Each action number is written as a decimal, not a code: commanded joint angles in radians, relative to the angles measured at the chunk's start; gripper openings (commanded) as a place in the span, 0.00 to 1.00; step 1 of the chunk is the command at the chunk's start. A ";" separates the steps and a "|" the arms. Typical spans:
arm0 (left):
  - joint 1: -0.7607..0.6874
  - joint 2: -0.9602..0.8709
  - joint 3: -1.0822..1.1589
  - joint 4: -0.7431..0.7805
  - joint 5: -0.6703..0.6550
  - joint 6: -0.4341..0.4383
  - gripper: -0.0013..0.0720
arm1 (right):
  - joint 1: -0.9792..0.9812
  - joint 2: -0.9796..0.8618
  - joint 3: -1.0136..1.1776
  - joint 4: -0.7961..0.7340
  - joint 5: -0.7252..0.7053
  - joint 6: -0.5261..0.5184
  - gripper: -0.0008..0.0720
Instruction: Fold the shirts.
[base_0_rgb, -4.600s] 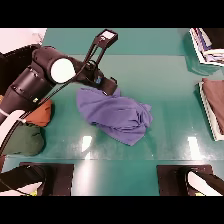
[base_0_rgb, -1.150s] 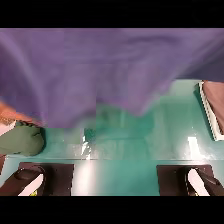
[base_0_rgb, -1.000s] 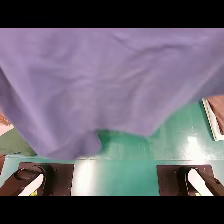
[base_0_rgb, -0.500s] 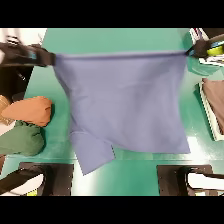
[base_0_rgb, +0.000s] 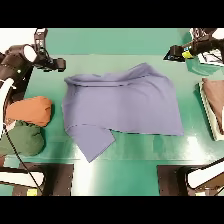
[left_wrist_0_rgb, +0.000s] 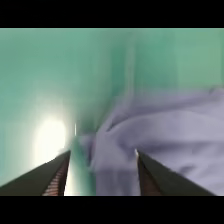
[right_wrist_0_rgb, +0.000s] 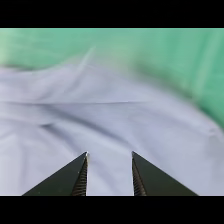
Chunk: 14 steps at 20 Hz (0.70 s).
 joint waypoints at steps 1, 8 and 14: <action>0.072 0.019 0.038 -0.013 -0.239 0.032 0.70 | -0.050 0.043 -0.067 0.151 0.093 -0.036 0.45; 0.100 0.297 -0.407 -0.113 -0.326 0.064 0.70 | -0.138 0.403 -0.646 0.167 0.037 -0.098 0.45; 0.098 0.475 -0.840 -0.320 -0.242 0.096 0.70 | -0.161 0.589 -0.893 0.167 -0.038 -0.101 0.45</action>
